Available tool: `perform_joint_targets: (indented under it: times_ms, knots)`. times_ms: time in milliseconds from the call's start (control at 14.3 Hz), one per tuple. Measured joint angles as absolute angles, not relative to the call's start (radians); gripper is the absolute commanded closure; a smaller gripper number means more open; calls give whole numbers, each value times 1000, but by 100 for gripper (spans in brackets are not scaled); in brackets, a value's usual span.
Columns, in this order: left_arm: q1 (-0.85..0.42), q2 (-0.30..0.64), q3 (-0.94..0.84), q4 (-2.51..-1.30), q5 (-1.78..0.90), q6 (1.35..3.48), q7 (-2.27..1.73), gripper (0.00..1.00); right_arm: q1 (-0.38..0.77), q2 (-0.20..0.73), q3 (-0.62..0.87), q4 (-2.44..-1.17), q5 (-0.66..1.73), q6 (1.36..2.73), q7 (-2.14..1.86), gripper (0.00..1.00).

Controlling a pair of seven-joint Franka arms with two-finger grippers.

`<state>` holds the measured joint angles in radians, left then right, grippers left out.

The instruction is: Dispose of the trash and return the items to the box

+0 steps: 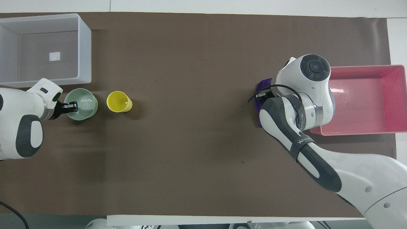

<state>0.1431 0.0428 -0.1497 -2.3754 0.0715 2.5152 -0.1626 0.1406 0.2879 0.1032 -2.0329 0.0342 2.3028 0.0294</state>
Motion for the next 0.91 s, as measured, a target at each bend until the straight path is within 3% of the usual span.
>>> perform_joint_targets:
  times_ms: [209, 419, 628, 907]
  knots:
    - [139, 20, -152, -2366, 71, 2470, -179, 100, 137, 279, 100, -2017, 34, 2292, 30, 100]
    - [137, -57, -157, -2289, 71, 2228, -179, 100, 125, 236, 94, -1939, 34, 2149, 30, 100]
    - [138, -105, -157, -2024, 25, 1911, -180, 100, 101, 149, 93, -1839, 34, 1949, 30, 100]
    - [162, 57, -148, -1708, -21, 1842, -185, 100, -2, 57, 90, -1807, 19, 1885, -17, 100]
